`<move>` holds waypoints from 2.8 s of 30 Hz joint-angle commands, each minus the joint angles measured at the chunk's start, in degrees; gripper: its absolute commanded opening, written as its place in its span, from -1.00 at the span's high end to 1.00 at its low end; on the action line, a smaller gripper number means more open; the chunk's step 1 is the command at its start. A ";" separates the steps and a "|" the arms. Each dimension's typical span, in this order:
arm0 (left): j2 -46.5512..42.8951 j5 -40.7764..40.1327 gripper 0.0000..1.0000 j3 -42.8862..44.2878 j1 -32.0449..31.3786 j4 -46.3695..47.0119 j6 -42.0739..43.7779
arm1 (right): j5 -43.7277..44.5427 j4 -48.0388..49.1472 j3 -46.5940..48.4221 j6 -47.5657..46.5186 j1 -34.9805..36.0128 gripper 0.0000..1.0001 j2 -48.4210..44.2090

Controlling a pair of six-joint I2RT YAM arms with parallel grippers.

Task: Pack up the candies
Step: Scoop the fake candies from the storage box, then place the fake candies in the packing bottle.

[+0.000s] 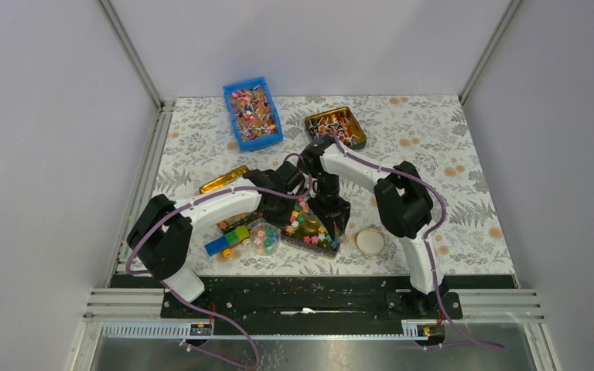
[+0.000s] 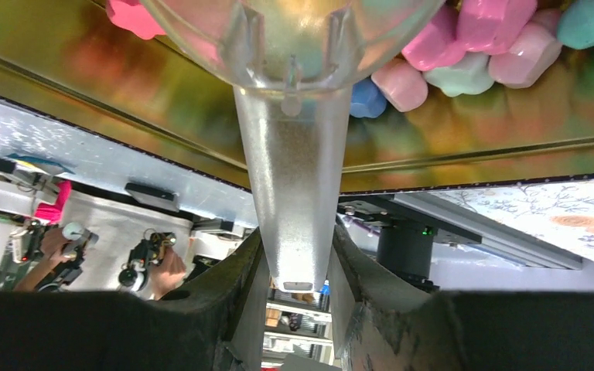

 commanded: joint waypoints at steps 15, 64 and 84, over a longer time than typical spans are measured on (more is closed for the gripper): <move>-4.98 1.33 0.46 -0.40 -0.62 9.19 -3.16 | 5.39 12.83 -13.21 -4.80 1.62 1.00 -12.40; -48.13 11.22 -0.88 -23.80 24.21 15.61 -7.62 | 7.00 4.15 -18.98 -4.51 10.28 1.00 -32.04; -51.44 8.89 -0.88 -23.58 24.21 10.62 -6.85 | -3.11 1.02 -11.40 -7.25 17.06 1.00 -27.21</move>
